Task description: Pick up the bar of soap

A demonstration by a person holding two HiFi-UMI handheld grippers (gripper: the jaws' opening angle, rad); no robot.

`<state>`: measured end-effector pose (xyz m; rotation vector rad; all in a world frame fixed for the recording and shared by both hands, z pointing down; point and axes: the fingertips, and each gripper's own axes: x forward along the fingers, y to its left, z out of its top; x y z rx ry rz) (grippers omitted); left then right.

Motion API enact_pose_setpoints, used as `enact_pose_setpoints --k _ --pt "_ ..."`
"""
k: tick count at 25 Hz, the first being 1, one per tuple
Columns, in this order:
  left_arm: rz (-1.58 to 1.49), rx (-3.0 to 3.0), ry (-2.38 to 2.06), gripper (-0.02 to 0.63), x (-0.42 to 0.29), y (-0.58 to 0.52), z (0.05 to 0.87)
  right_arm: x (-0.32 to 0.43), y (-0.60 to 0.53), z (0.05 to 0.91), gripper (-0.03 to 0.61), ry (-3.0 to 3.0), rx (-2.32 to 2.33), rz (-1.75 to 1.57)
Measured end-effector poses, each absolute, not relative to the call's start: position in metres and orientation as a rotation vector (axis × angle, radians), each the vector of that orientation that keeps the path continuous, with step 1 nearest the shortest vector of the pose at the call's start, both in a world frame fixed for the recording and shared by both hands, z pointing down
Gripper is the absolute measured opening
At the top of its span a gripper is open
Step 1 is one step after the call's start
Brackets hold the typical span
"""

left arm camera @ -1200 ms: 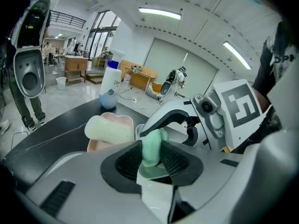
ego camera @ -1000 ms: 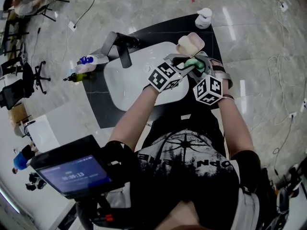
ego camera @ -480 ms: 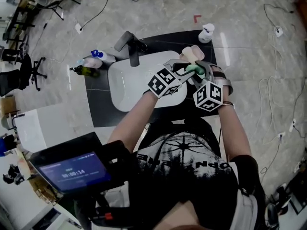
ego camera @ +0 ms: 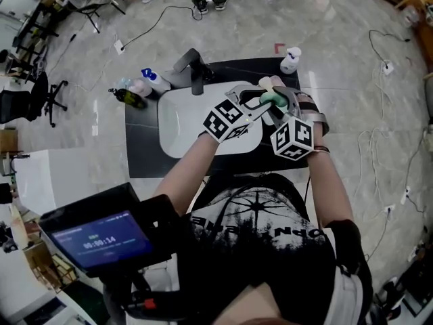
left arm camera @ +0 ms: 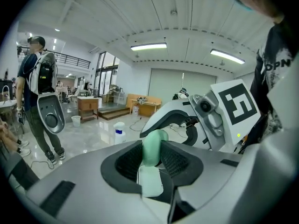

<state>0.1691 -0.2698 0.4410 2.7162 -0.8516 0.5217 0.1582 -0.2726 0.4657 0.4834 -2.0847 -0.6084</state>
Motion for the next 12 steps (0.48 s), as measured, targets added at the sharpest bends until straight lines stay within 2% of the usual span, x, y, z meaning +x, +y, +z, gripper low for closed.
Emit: enact_pose_setpoints --k 12 --pt "0.537 2.737 -0.922 0.130 0.163 -0.269 0.428 0.151 -0.273 0.453 0.222 -2.102 0.487 -0.666"
